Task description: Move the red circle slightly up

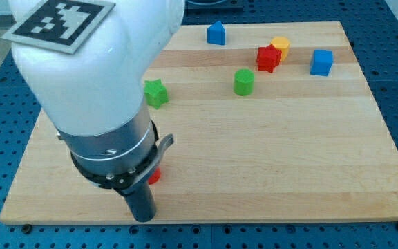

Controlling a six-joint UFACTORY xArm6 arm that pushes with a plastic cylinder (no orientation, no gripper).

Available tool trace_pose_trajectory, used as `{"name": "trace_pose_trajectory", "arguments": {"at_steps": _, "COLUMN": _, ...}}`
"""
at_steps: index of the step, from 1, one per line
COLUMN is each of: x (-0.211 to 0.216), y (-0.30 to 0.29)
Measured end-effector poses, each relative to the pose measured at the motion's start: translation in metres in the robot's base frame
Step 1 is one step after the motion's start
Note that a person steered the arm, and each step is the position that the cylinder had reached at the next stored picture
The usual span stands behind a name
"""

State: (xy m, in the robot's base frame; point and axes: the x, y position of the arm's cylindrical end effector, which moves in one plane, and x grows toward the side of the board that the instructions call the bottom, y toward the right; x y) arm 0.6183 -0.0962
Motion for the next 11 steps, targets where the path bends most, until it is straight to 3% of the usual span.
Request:
{"name": "trace_pose_trajectory", "arguments": {"at_steps": 2, "x": 0.000, "y": -0.031}}
{"name": "trace_pose_trajectory", "arguments": {"at_steps": 11, "x": -0.039, "y": -0.041}}
